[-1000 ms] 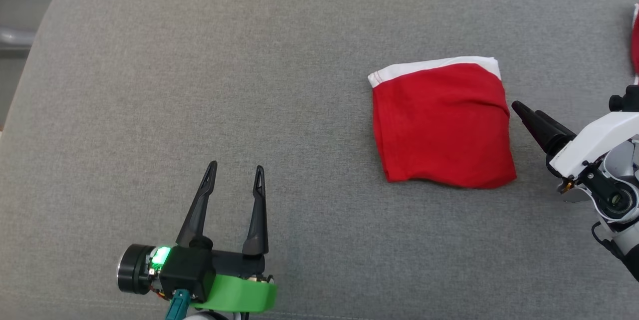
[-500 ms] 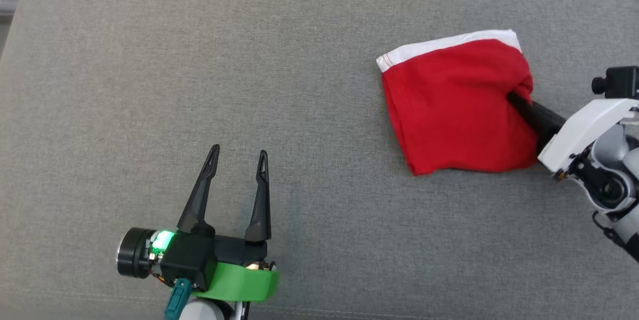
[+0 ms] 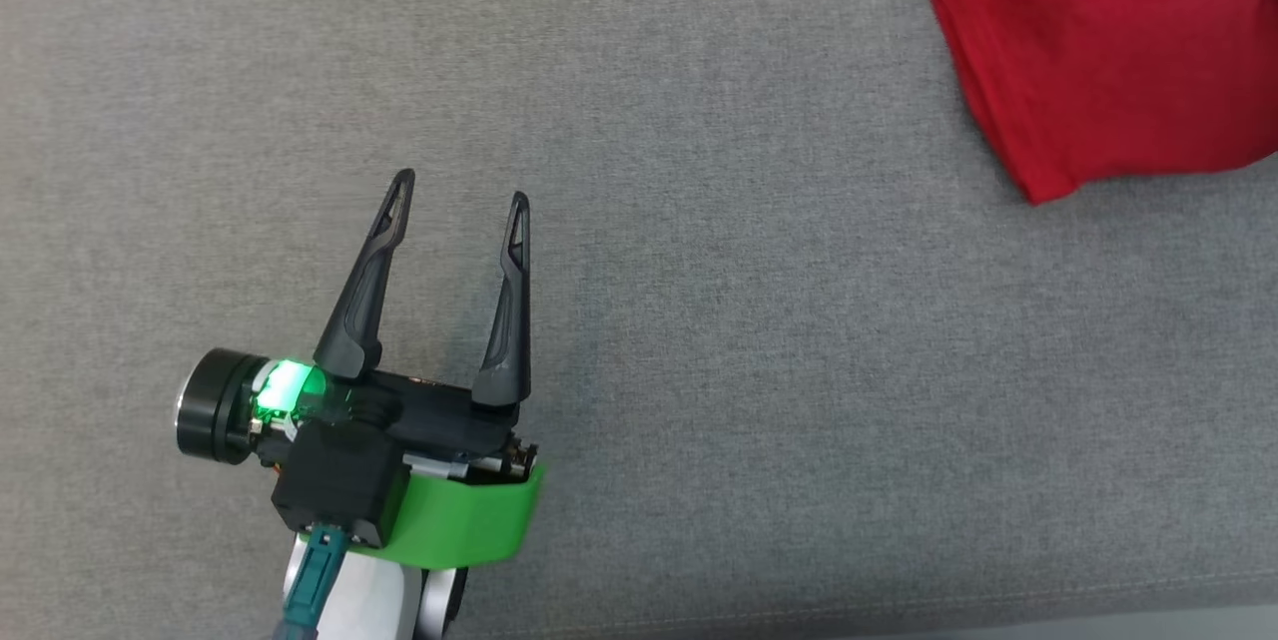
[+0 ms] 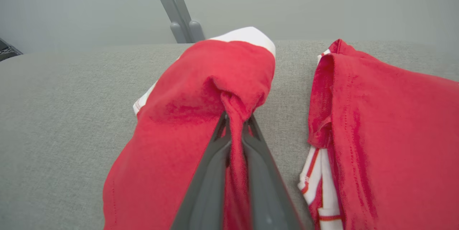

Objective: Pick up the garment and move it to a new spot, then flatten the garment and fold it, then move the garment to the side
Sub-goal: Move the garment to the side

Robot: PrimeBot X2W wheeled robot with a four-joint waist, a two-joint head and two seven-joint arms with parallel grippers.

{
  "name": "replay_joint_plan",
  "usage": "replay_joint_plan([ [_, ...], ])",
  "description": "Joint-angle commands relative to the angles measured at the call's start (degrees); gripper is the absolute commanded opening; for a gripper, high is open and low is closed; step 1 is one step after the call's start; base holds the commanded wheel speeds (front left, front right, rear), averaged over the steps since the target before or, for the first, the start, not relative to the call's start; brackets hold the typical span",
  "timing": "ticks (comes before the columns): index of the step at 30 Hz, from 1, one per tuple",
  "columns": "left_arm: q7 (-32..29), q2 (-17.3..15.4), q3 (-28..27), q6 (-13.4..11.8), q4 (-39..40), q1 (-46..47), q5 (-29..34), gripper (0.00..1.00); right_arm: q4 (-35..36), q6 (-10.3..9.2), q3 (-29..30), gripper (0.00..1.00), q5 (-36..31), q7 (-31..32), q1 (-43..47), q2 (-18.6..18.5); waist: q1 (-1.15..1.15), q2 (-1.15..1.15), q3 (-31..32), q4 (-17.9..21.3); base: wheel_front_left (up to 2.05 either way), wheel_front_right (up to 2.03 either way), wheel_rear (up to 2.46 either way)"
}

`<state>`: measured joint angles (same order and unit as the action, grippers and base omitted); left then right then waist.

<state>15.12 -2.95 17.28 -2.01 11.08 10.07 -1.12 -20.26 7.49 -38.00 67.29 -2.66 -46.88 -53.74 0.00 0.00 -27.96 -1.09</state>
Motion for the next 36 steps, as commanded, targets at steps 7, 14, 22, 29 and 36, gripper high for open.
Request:
replay_joint_plan([
  [7,0.00,-2.17,0.43,1.23,3.58,3.57,2.03,1.00,-0.36,-0.01,3.54,0.00,0.45,-3.57,-3.06,-7.42,0.00,0.00,-8.66,5.29,0.00,0.00,0.00],
  [14,0.00,-3.69,1.50,0.90,4.58,4.89,2.75,1.00,-2.67,-0.01,7.52,0.00,1.43,-6.49,-2.42,-12.87,0.00,0.00,-12.21,4.88,0.00,0.00,0.00],
  [22,0.00,-4.58,2.64,0.07,3.88,6.00,2.21,1.00,-10.31,-0.02,9.58,1.00,-2.38,-9.34,-2.74,-12.90,0.00,0.00,-12.41,4.12,0.00,0.00,0.00],
  [29,0.00,-3.78,2.87,-1.35,1.69,4.29,0.83,1.00,-15.79,-0.02,10.54,1.00,-16.31,-12.41,-3.55,-4.53,0.00,0.00,-5.78,3.36,0.00,0.00,0.00],
  [36,0.00,-1.97,0.47,-3.18,-2.96,-0.35,-2.38,1.00,-7.42,-0.05,21.23,1.00,-30.74,-12.52,7.63,9.97,0.00,0.00,3.60,1.88,0.00,0.00,0.00],
])
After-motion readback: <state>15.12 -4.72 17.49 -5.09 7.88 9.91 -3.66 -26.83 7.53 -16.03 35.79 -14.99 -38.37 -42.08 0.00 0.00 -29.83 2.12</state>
